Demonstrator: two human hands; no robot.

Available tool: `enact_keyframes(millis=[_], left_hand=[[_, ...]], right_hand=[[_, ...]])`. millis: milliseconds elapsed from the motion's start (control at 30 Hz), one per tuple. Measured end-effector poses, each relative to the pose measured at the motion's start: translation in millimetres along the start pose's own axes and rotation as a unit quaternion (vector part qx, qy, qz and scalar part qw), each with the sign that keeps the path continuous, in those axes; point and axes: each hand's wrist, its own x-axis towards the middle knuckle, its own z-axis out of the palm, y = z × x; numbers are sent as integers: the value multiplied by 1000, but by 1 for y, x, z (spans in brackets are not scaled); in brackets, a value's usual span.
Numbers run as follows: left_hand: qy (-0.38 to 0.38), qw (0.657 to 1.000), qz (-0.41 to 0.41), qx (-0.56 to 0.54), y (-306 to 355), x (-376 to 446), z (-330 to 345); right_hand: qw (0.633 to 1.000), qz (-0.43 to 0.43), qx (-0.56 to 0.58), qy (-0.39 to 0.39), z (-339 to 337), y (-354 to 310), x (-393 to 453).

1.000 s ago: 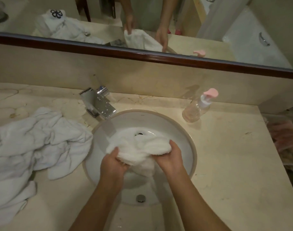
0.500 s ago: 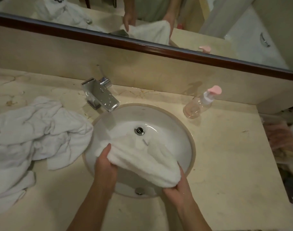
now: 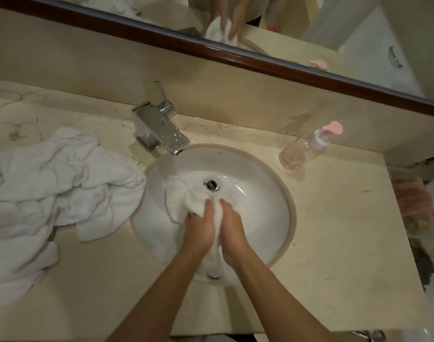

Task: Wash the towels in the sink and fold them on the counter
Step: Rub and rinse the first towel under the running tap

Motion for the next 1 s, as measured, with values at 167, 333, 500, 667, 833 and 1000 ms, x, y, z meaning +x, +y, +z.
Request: enact_keyframes(millis=[167, 333, 500, 667, 833, 1000], left_hand=[[-66, 998, -1, -22, 3, -23, -3], [-56, 997, -43, -40, 30, 10, -13], [-98, 993, 27, 67, 19, -12, -21], [0, 974, -26, -225, 8, 7, -46], [-35, 908, -250, -334, -5, -8, -19], [-114, 874, -198, -428, -18, -21, 22]], right_hand=[[980, -74, -107, 150, 7, -25, 26], [993, 39, -102, 33, 16, -10, 20], [975, 1, -87, 207, 13, -19, 39], [936, 29, 342, 80, -38, -32, 46], [876, 20, 481, 36, -59, 2, 10], [969, 34, 241, -39, -49, 30, -23]])
